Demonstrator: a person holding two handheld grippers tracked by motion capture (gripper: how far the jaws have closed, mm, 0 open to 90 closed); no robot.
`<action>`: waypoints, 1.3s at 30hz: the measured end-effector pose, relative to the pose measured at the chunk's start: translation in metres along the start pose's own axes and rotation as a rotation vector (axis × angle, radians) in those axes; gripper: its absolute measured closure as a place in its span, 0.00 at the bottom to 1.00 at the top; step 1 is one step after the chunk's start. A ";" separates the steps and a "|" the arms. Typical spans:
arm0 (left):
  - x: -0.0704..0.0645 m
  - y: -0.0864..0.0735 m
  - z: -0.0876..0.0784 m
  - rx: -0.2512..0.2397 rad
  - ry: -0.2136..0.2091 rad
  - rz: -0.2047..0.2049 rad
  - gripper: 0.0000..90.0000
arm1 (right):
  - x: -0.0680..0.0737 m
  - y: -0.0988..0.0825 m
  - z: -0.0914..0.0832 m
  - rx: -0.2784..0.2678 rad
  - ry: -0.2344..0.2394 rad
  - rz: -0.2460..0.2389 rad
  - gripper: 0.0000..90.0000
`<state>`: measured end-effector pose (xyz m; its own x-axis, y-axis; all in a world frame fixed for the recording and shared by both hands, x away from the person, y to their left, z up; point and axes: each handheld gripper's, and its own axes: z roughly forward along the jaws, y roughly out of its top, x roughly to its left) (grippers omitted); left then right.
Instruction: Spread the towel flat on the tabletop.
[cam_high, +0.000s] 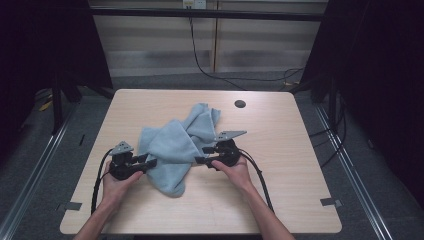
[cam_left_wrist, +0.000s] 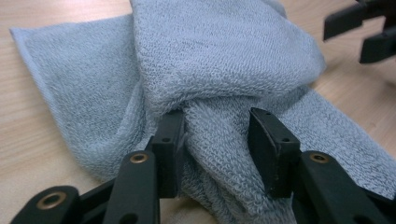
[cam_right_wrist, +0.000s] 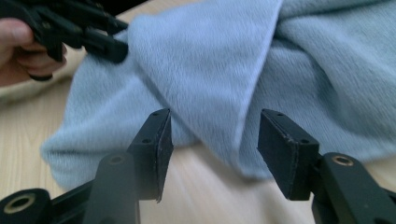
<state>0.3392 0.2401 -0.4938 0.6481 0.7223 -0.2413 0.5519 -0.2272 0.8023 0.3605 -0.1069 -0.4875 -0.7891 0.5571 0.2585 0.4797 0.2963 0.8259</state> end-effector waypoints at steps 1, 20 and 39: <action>0.001 0.000 0.000 0.011 -0.005 0.004 0.64 | 0.000 0.000 0.000 0.000 0.000 0.000 0.50; -0.007 -0.006 -0.003 0.003 -0.008 0.053 0.67 | -0.008 -0.006 0.000 -0.014 0.056 0.054 0.98; -0.067 0.050 -0.060 -0.244 -0.278 0.164 0.87 | 0.026 0.031 -0.136 -0.210 0.000 -0.016 0.98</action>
<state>0.2918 0.2199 -0.4048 0.8530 0.4773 -0.2109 0.3102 -0.1388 0.9405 0.3029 -0.1892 -0.3871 -0.7959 0.5537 0.2448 0.3768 0.1366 0.9162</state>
